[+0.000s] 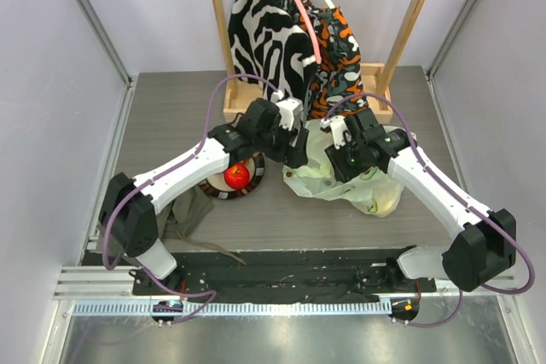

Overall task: Take the fake fruits out of the plastic bag
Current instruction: Adjust the plastic bag at the center of the board.

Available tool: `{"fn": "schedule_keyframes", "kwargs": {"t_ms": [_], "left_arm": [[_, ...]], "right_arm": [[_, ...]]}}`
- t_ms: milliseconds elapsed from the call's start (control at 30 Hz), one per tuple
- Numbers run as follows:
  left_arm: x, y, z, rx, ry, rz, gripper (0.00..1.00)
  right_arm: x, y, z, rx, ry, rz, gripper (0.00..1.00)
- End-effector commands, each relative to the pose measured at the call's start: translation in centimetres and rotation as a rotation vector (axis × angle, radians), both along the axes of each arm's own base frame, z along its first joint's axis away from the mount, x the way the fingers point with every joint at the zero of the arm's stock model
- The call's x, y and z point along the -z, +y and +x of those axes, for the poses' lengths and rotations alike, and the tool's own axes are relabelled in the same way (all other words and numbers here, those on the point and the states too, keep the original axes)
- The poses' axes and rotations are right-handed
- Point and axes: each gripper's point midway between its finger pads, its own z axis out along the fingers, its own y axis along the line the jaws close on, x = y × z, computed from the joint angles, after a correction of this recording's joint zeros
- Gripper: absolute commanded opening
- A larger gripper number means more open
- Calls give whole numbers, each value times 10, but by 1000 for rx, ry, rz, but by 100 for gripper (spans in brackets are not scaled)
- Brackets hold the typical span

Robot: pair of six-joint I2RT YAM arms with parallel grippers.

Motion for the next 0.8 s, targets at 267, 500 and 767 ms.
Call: {"fn": "schedule_keyframes", "kwargs": {"t_ms": [267,500,767], "left_arm": [[8,-33,-6,66,101,-63,0],[-16,25,-13,-32,79,-51,0],[-15,36,-34,28,97,-78,0]], "right_arm": [[2,-39,62,194,-210,-116,43],[30,-45,24,159,-92,-132,43],[27,-31,44,135,-114,-91,43]]}}
